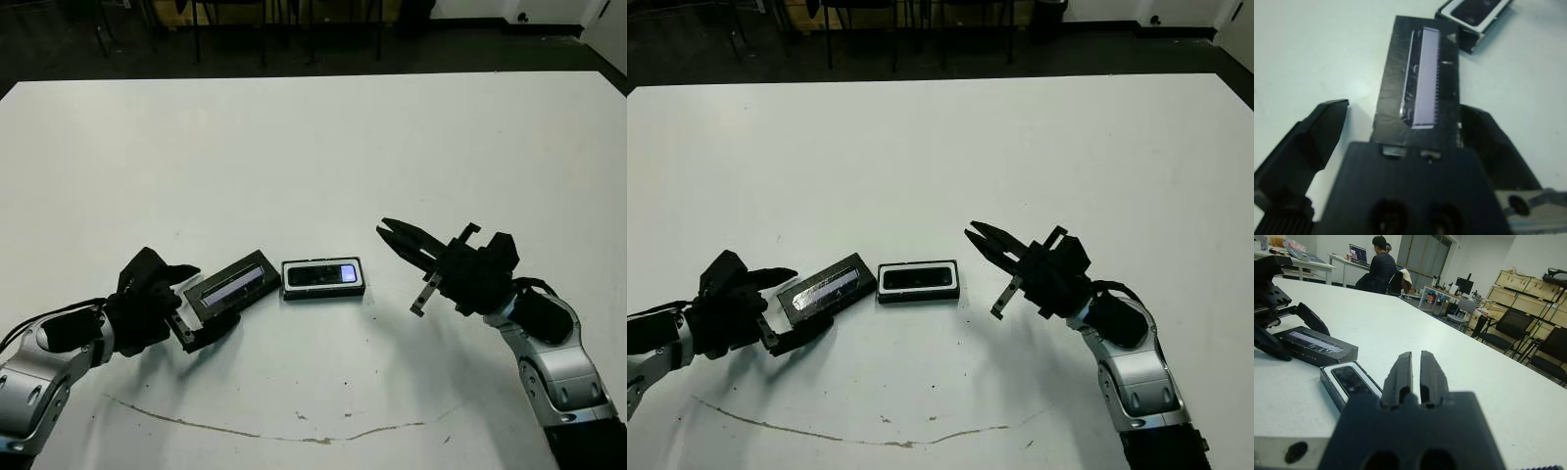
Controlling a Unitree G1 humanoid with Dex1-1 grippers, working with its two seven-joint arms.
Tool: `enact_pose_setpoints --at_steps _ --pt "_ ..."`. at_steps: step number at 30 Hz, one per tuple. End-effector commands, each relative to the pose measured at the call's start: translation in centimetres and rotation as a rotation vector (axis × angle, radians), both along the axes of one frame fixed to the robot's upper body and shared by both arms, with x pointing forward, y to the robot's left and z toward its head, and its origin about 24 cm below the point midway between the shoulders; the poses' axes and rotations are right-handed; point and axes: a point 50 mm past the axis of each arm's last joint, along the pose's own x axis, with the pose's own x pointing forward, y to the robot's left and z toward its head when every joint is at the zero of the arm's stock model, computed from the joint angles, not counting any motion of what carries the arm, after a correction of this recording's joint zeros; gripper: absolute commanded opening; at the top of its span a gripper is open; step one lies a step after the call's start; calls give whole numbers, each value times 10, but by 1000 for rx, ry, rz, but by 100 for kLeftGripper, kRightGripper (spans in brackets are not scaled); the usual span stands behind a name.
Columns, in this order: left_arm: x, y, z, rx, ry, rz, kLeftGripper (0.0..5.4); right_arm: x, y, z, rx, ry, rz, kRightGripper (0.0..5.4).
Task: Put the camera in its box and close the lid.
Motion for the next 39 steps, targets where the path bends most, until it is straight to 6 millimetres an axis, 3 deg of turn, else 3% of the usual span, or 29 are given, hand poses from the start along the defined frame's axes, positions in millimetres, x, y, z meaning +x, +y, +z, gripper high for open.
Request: enact_pose_setpoints --at_steps 1,6,19,31,39 --pt "-1 1 -4 16 14 -16 538 -1 -4 -4 -20 20 -11 0" --pt "-1 -1 -6 -29 -1 -40 510 -2 -4 -4 -25 34 -15 0" --pt "1 -4 -7 -188 -73 35 277 -1 -3 -5 -11 43 -8 0" --pt "14 9 6 -230 -171 72 276 1 -4 -8 21 62 -27 0" --pt "37 21 39 -190 -208 -8 276 3 -7 -5 26 136 -56 0"
